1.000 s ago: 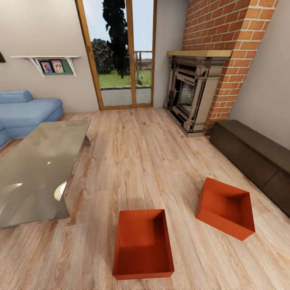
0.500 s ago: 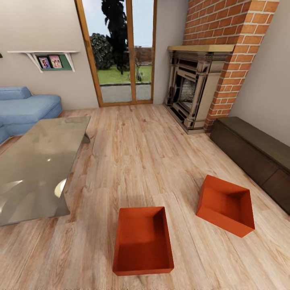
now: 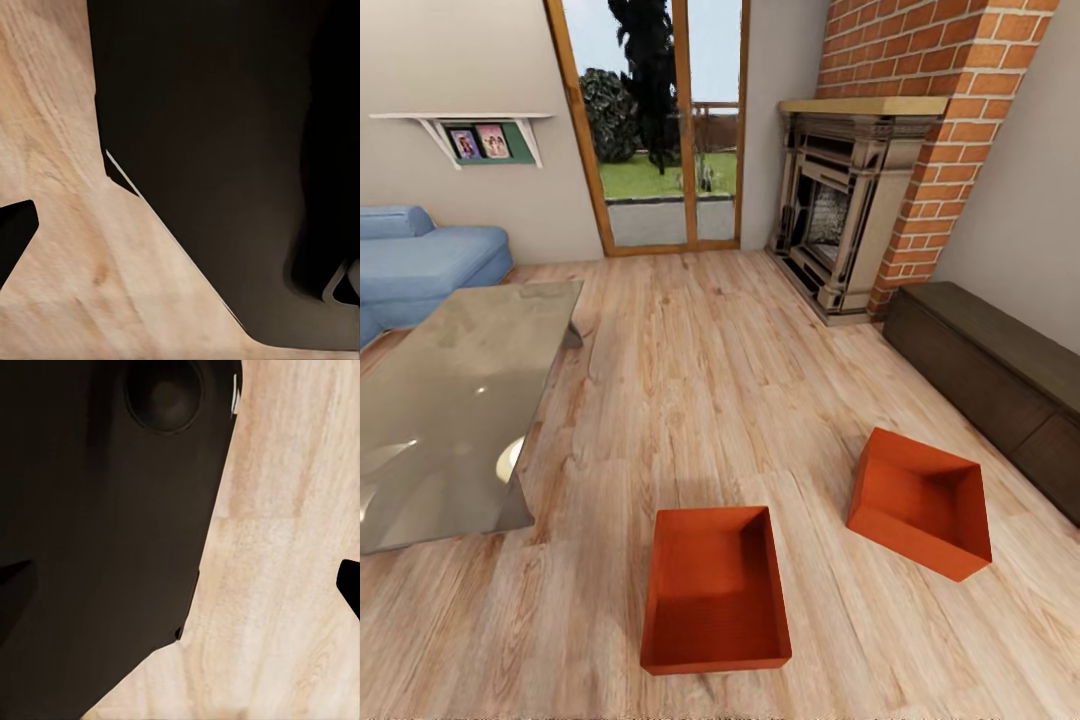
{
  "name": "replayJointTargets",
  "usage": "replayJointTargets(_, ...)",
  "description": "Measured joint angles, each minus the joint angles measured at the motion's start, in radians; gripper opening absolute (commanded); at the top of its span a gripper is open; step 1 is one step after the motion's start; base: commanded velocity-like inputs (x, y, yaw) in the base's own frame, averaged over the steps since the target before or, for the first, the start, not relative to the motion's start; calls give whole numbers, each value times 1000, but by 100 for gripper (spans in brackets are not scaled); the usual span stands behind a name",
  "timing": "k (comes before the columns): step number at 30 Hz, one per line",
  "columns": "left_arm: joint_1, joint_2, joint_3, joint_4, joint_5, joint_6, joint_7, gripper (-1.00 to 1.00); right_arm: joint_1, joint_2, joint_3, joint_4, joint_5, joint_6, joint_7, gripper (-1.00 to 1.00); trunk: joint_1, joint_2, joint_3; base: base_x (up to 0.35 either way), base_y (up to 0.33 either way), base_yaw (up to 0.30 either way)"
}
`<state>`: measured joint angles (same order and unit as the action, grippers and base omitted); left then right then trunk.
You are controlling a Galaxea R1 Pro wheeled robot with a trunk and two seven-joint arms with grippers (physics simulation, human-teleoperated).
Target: Move the two storage containers from the living room to the garage. In the garage, place one container on the floor and stack the other container on top of it (either order is fine).
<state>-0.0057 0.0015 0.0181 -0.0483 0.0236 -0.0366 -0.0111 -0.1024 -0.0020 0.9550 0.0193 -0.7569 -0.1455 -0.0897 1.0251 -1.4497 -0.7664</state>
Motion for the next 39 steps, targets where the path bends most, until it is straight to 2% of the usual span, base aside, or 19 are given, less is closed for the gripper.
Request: replayJointTargets(39,0,0,0,0,0,0,0,100,0,0,0,0,0,0,0,100,0,0,-64,0,0,0)
